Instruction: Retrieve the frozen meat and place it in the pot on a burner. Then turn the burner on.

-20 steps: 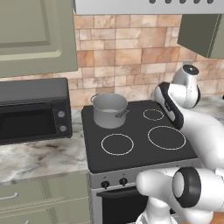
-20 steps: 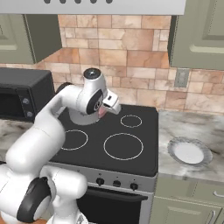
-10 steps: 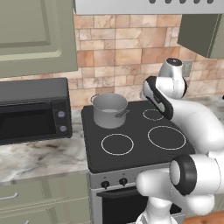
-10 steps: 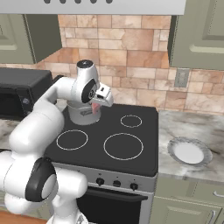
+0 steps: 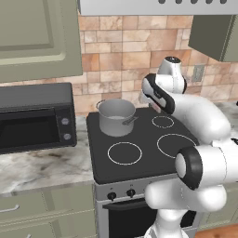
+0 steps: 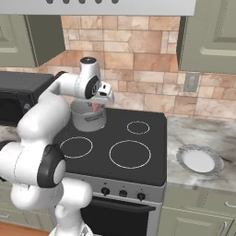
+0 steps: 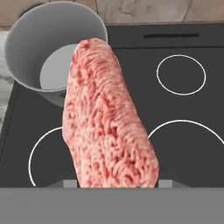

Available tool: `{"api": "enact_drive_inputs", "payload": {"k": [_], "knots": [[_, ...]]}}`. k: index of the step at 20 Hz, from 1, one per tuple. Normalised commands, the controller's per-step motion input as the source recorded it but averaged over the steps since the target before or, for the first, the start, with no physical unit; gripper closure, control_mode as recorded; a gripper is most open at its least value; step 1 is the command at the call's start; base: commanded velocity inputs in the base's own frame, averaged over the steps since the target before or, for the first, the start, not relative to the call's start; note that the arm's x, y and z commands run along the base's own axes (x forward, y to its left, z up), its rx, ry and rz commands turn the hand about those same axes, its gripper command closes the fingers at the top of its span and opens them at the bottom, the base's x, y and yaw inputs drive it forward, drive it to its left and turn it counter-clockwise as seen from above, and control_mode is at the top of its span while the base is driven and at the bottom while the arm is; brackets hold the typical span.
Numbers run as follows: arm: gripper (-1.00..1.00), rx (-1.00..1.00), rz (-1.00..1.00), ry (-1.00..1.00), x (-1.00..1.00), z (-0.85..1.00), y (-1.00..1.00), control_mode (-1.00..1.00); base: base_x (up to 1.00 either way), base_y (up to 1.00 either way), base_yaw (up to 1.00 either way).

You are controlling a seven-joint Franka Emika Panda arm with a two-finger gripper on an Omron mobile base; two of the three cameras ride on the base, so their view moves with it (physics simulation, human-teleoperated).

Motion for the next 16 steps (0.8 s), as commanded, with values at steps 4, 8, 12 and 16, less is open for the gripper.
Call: {"api": "enact_drive_inputs", "payload": {"k": [4,8,12,16], "knots": [[1.00,-0.01,0.16,0.09,0.35,0.01,0.33,-1.00,0.00,0.00,0.00],[1.00,0.00,0.18,0.08,0.34,0.00,0.34,-1.00,0.00,0.00,0.00],[1.00,-0.01,0.18,0.06,0.35,0.00,0.36,-1.00,0.00,0.00,0.00],[1.00,0.00,0.16,0.03,0.41,-0.01,0.30,-1.00,0.00,0.00,0.00]]}}
